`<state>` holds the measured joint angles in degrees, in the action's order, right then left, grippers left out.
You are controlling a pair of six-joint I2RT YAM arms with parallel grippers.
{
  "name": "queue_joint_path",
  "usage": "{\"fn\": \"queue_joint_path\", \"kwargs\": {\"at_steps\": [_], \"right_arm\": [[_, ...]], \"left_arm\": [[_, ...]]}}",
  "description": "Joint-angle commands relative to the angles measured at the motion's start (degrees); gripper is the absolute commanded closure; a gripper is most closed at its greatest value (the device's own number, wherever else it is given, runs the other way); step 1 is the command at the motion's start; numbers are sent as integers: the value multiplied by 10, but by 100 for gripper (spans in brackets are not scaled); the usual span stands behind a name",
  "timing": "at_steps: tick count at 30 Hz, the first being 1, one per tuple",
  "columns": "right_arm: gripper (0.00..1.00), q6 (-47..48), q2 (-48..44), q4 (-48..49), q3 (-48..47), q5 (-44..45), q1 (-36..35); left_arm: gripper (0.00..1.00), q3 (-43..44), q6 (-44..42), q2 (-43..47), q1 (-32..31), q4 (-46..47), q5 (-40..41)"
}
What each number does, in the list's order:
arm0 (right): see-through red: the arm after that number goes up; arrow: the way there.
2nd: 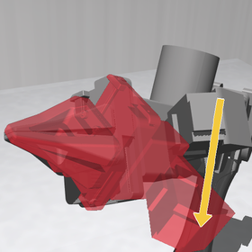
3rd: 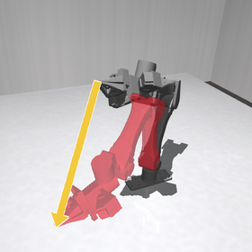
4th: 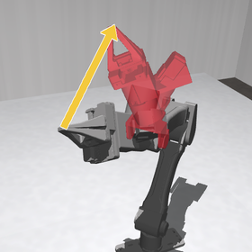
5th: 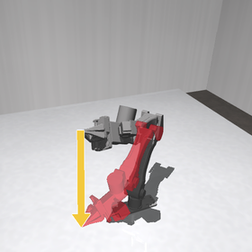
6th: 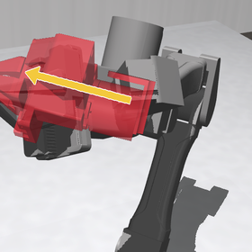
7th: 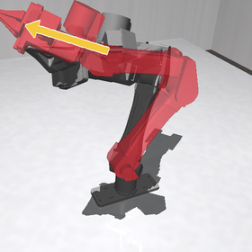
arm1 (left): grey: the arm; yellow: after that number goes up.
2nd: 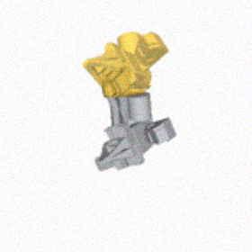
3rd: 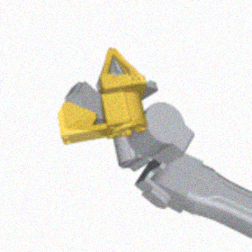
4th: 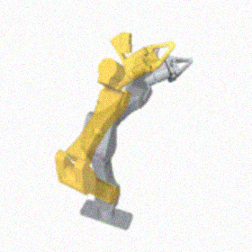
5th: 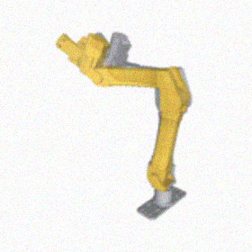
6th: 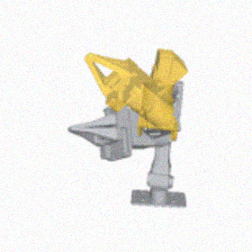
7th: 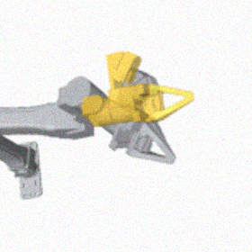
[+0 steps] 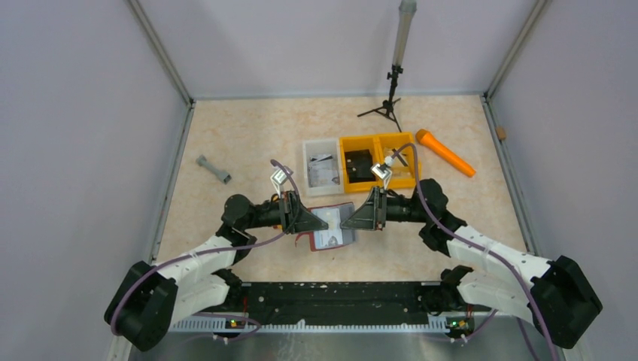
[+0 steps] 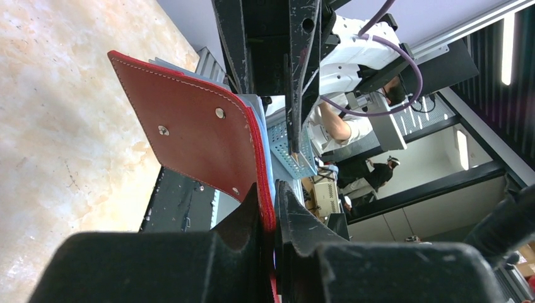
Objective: Take the credit cards out of the card holder
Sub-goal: Remove the credit card from the card holder.
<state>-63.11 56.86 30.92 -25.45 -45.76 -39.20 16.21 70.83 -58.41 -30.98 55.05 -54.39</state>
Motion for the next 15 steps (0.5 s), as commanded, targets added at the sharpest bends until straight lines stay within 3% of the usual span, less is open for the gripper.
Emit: {"fn": "queue_joint_path", "kwargs": {"at_steps": [1,4,9,15], "right_arm": [[70,2,11,41,-15,-6,-11],[71,1,14,45,-20,-6,-15],[99,-4,10,44,-21,2,-16],[100,-1,-12,24,-8,22,-5]], "left_arm": [[94,7,9,-7,-6,69,3],[94,7,9,-12,-7,72,4],[94,7,7,-19,-7,73,2],[76,5,5,-17,-7,73,-3]]}}
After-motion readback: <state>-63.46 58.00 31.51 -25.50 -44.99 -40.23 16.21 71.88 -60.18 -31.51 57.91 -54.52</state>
